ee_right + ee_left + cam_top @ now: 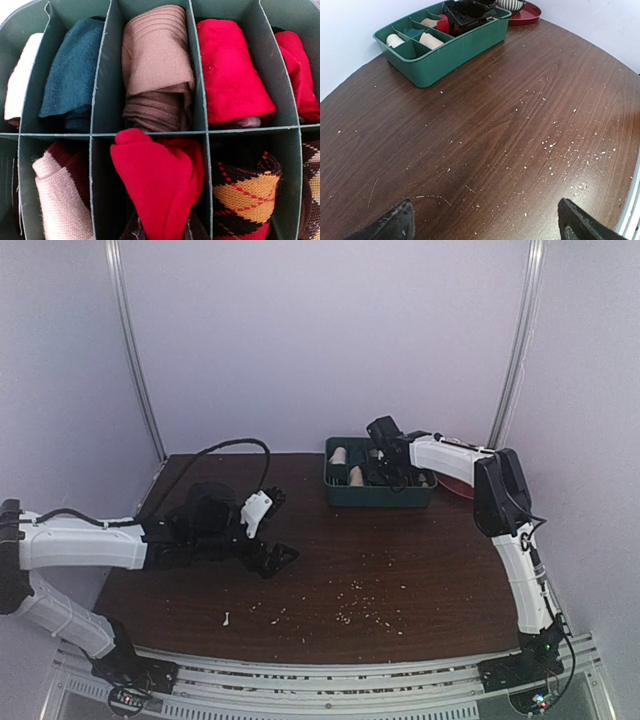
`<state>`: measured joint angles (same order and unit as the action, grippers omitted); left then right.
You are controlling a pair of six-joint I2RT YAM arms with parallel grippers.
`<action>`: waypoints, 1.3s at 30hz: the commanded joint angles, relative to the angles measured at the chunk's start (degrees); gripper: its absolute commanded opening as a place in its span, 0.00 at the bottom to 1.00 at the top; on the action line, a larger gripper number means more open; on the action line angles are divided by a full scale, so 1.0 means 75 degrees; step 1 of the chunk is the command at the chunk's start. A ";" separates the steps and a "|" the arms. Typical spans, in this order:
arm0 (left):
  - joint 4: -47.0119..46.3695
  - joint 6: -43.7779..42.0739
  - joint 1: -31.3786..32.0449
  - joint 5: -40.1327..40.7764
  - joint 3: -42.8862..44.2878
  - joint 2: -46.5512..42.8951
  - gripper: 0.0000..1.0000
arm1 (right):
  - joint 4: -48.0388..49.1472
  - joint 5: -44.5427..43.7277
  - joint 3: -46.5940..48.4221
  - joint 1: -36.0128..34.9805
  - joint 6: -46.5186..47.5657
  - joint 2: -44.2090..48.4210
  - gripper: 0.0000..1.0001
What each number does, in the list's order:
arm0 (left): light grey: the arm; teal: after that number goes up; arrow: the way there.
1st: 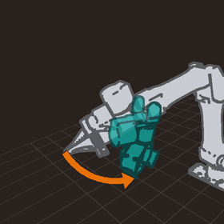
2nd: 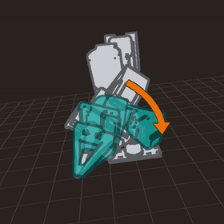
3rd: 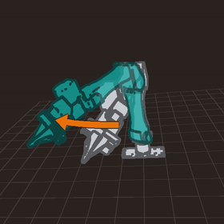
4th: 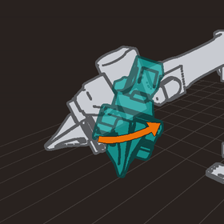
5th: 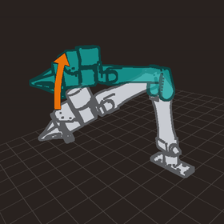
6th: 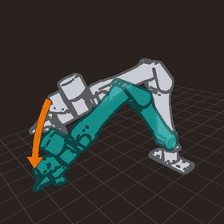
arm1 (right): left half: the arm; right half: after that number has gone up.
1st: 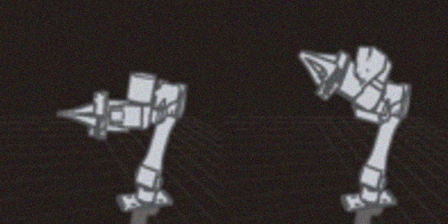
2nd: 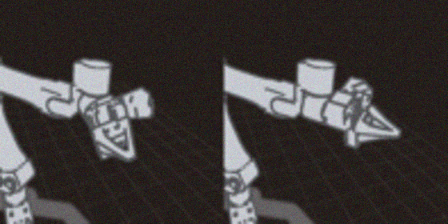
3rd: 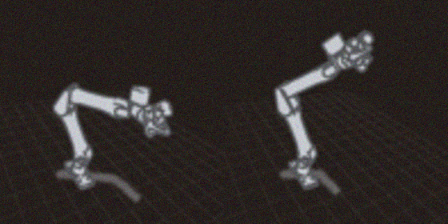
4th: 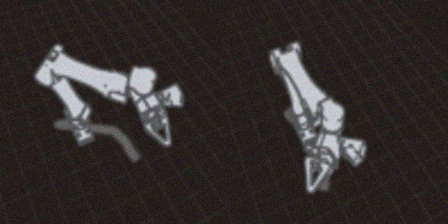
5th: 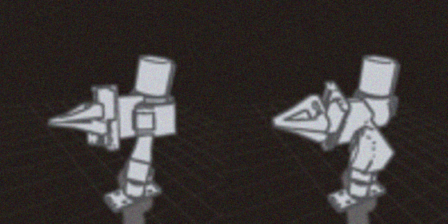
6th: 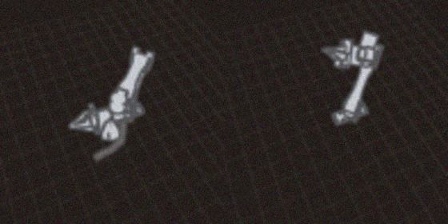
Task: Roll the socks
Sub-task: Place a pair of socks in the storage box.
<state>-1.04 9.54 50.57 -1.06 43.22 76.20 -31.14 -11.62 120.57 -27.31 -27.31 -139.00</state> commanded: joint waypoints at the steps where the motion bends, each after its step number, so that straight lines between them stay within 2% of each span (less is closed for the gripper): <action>1: -0.0051 0.0006 -0.0051 -0.0012 0.0261 -0.0023 0.98 | -0.0766 -0.0009 0.0040 0.0109 -0.0147 -0.0709 0.07; 3: -0.0085 -0.0001 -0.0050 -0.0020 0.0249 -0.0106 0.98 | -0.0794 0.0036 0.0138 0.0164 -0.0144 -0.0799 0.13; 9: -0.0062 -0.0006 -0.0051 0.0051 0.0203 -0.0101 0.98 | -0.0585 0.0063 -0.0187 0.0161 -0.0054 -0.0533 0.43; 11: -0.0044 -0.0015 -0.0050 0.0082 0.0202 -0.0029 0.98 | -0.0448 0.0104 -0.0313 0.0159 -0.0074 -0.0288 0.48; 24: -0.0106 0.0032 -0.0051 0.0325 0.0200 0.0021 0.98 | 0.0755 0.0287 -0.0900 0.0147 -0.0401 0.1013 0.57; 31: -0.0658 0.1031 -0.0045 0.0822 -0.0014 -0.0305 0.98 | 0.1064 0.0166 -0.1248 -0.0007 -0.0142 0.1860 0.57; 39: -0.0641 0.1798 -0.0050 0.1882 -0.0109 -0.0582 0.98 | 0.1515 -0.0063 -0.2634 -0.0226 0.0385 0.3416 0.61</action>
<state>-3.42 19.27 50.57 7.86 42.85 73.65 -21.52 -9.82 104.95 -27.97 -27.31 -119.42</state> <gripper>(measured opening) 0.983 0.597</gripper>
